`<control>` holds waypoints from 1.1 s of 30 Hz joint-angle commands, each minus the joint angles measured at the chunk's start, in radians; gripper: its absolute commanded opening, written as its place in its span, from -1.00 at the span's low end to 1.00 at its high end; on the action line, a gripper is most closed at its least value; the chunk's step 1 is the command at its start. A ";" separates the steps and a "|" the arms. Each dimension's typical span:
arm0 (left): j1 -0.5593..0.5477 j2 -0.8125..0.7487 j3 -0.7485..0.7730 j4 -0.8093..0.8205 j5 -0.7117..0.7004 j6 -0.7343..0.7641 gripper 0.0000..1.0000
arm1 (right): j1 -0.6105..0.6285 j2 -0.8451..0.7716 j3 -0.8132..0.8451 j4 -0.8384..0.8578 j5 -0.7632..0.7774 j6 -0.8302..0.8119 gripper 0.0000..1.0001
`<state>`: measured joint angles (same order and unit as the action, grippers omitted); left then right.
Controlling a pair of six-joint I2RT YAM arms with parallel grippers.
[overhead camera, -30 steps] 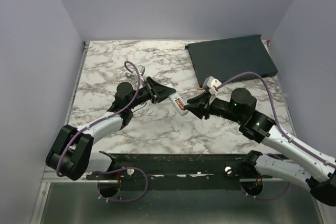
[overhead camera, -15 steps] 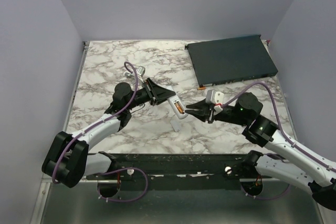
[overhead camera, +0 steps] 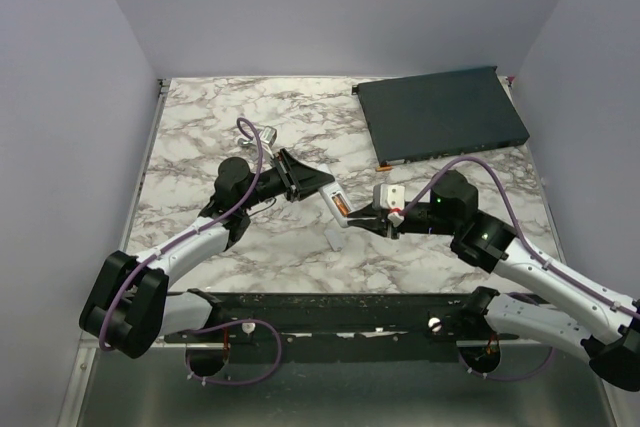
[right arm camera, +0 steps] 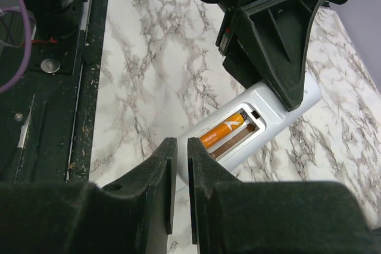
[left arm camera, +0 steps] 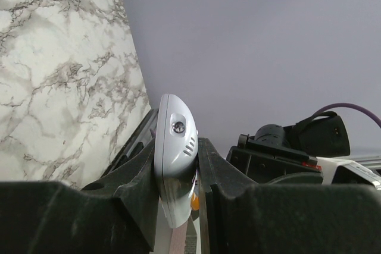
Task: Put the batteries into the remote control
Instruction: Load the battery into the remote control.
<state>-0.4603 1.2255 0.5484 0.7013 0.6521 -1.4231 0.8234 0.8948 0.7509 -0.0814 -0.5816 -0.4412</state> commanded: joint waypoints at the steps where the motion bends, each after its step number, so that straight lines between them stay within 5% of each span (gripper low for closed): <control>1: -0.005 -0.027 -0.007 0.044 0.023 -0.008 -1.00 | 0.002 0.004 0.037 -0.025 -0.009 -0.034 -0.63; 33: -0.005 -0.029 -0.016 0.072 0.017 -0.015 -1.00 | 0.002 0.026 0.022 0.045 0.049 -0.011 -0.68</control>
<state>-0.4603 1.2190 0.5400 0.7174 0.6521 -1.4277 0.8238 0.9150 0.7521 -0.0673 -0.5465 -0.4610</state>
